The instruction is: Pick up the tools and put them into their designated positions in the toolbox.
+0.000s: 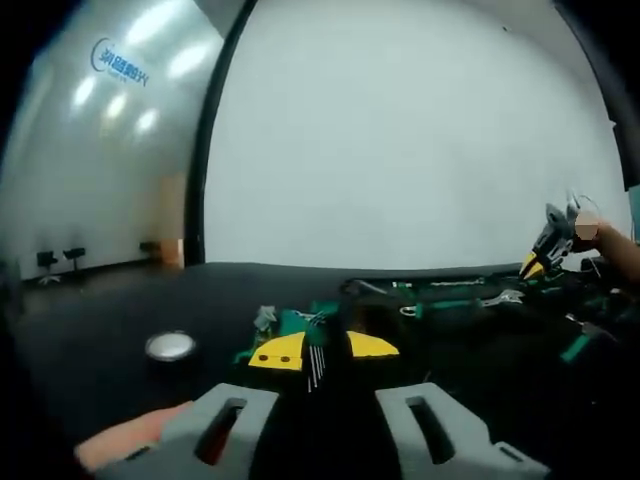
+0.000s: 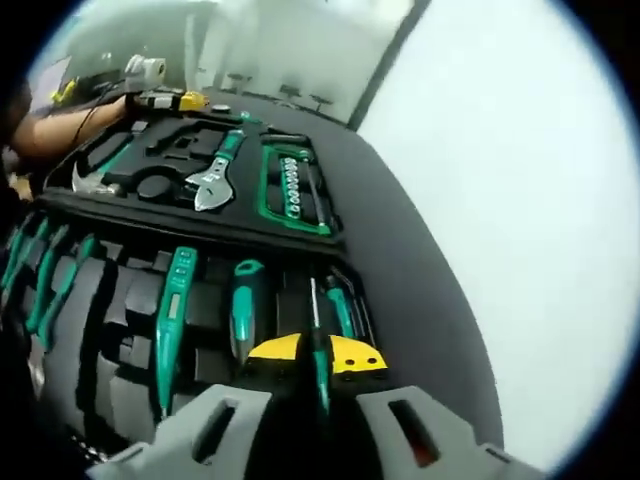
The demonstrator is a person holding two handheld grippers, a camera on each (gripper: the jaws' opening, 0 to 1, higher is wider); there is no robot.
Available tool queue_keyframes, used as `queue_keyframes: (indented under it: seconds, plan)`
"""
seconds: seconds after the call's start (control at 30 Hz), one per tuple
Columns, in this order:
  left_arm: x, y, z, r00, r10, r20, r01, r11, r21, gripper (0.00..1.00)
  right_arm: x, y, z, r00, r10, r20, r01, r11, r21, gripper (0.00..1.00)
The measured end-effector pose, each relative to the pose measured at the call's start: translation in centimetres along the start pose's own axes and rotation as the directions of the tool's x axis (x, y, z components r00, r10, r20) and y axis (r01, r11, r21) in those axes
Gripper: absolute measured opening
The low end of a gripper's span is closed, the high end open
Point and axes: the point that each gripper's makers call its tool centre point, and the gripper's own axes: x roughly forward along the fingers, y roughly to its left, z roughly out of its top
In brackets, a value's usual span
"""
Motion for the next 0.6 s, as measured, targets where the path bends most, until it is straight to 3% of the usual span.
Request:
queue_keyframes:
  seconds: [0.07, 0.37, 0.4, 0.5, 0.53, 0.6]
  plan:
    - [0.0, 0.0, 0.0, 1.000, 0.002, 0.000, -0.002, 1.000, -0.001, 0.11, -0.9, 0.4, -0.3, 0.999, 0.034, -0.024, -0.032, 0.997, 0.071, 0.05]
    - [0.0, 0.1, 0.0, 1.000, 0.002, -0.003, -0.002, 1.000, -0.004, 0.11, -0.9, -0.2, -0.5, 1.000, 0.019, -0.023, -0.017, 0.996, 0.086, 0.09]
    - [0.0, 0.2, 0.0, 1.000, 0.004, -0.003, -0.004, 1.000, -0.004, 0.11, -1.1, -0.4, -0.4, 1.000, 0.010, -0.018, -0.009, 0.997, 0.073, 0.14]
    - [0.0, 0.2, 0.0, 1.000, 0.007, -0.002, -0.007, 1.000, 0.008, 0.11, -2.4, -1.1, 0.0, 1.000, 0.004, 0.016, -0.006, 0.995, 0.103, 0.14]
    - [0.0, 0.1, 0.1, 1.000, 0.009, -0.002, -0.009, 1.000, 0.027, 0.10, -2.7, -1.6, 0.4, 0.999, -0.015, 0.038, 0.009, 0.991, 0.134, 0.13]
    - [-0.2, -0.4, 1.1, 0.999, 0.014, 0.029, -0.018, 0.993, 0.115, 0.10, -3.3, -2.5, 0.4, 0.997, -0.061, 0.046, 0.051, 0.979, 0.195, 0.01]
